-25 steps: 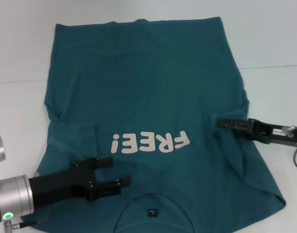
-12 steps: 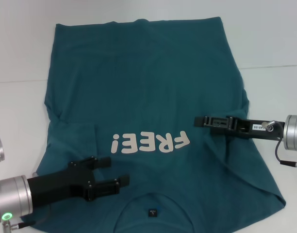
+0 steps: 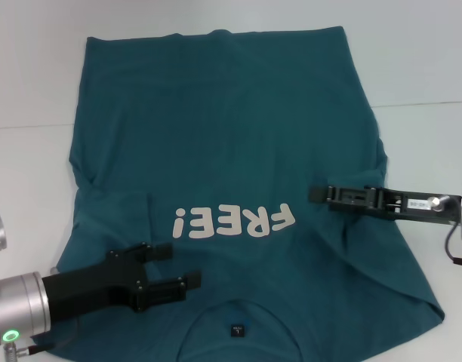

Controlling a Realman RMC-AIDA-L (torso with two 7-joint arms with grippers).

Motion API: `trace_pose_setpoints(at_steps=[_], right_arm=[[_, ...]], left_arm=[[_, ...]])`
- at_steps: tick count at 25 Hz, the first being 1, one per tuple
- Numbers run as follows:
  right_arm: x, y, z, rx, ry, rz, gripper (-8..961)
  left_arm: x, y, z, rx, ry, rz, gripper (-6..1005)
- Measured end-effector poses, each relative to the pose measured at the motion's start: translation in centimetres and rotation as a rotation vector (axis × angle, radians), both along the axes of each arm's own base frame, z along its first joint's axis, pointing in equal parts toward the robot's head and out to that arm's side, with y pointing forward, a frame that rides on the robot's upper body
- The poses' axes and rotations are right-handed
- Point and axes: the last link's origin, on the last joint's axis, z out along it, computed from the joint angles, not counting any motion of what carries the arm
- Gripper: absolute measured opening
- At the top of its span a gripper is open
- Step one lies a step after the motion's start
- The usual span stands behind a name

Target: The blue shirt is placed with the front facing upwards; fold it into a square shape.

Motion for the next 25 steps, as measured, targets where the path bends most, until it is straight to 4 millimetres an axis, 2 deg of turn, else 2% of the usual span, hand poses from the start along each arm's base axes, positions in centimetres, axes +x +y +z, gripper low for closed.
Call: trace_pose_setpoints(at_steps=[6,13,20,25], right_arm=[[1.5,-1.3,0.7,0.068,-0.01,0.039,943],[2.2,-2.4,0.8,0.11,-0.028,0.107,943],[2.3,-2.6,1.1,0.111,-0.013,0.109,943],[2.1,-2.4,1.5,0.136,0.011,0.108,943]], left_arm=[[0.0,0.0,0.1,0.0,-0.003,0.006,878],[-0.4,0.1,0.6,0.004,-0.001,0.032,878],[-1.7,-0.1,2.4,0.025,0.005,0.124,878],[-3.4,0.2,4.4,0.043,0.013,0.285,878]])
